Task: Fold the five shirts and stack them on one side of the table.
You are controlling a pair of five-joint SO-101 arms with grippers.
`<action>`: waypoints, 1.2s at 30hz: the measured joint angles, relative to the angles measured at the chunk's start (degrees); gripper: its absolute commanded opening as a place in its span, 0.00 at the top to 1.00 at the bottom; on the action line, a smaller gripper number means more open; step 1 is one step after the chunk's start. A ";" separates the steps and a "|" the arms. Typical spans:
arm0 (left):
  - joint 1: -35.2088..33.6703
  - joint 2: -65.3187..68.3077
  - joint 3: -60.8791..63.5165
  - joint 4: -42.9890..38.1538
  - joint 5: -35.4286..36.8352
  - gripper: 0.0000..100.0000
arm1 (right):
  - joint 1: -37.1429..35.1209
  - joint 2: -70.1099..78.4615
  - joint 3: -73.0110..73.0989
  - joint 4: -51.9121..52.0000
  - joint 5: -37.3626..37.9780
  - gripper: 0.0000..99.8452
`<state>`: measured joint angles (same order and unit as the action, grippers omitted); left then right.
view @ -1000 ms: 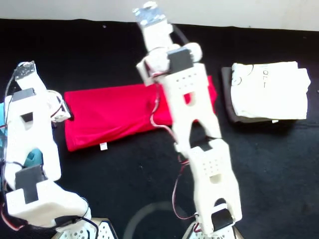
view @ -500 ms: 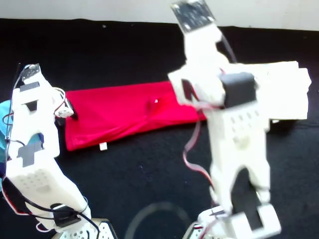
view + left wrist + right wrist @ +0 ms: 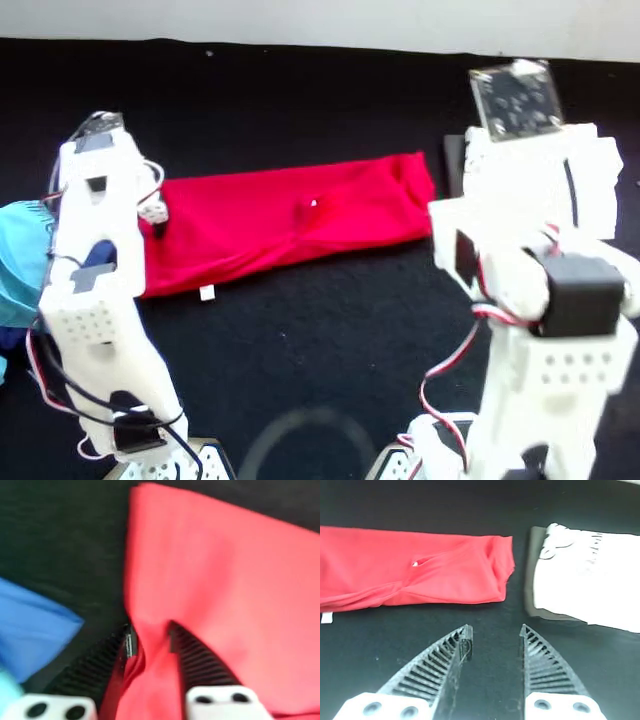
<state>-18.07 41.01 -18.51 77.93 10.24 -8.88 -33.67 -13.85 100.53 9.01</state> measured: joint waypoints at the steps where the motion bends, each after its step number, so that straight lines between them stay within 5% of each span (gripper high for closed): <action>1: 0.35 1.58 -2.46 1.67 -0.09 0.99 | 0.53 -1.14 0.44 0.00 0.00 0.84; 9: -3.60 7.91 -18.29 13.10 -0.09 0.99 | 1.58 -8.53 12.84 -0.09 0.00 0.84; 15: -11.08 8.97 -31.56 21.01 -5.01 0.99 | 3.25 -17.93 31.91 -9.32 0.00 0.84; 24: -12.66 1.58 -29.54 22.59 -5.63 0.99 | 15.03 -31.30 72.70 -29.63 3.52 0.84; 29: -5.54 -11.34 -20.40 22.59 -5.63 0.99 | 20.13 -31.82 85.80 -37.63 4.13 0.84; 36: 15.74 -18.73 -18.99 22.24 -5.63 0.99 | 28.31 -31.91 93.98 -41.05 4.13 0.84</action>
<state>-2.33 22.29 -37.49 100.18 4.62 19.43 -65.58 80.13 59.47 13.14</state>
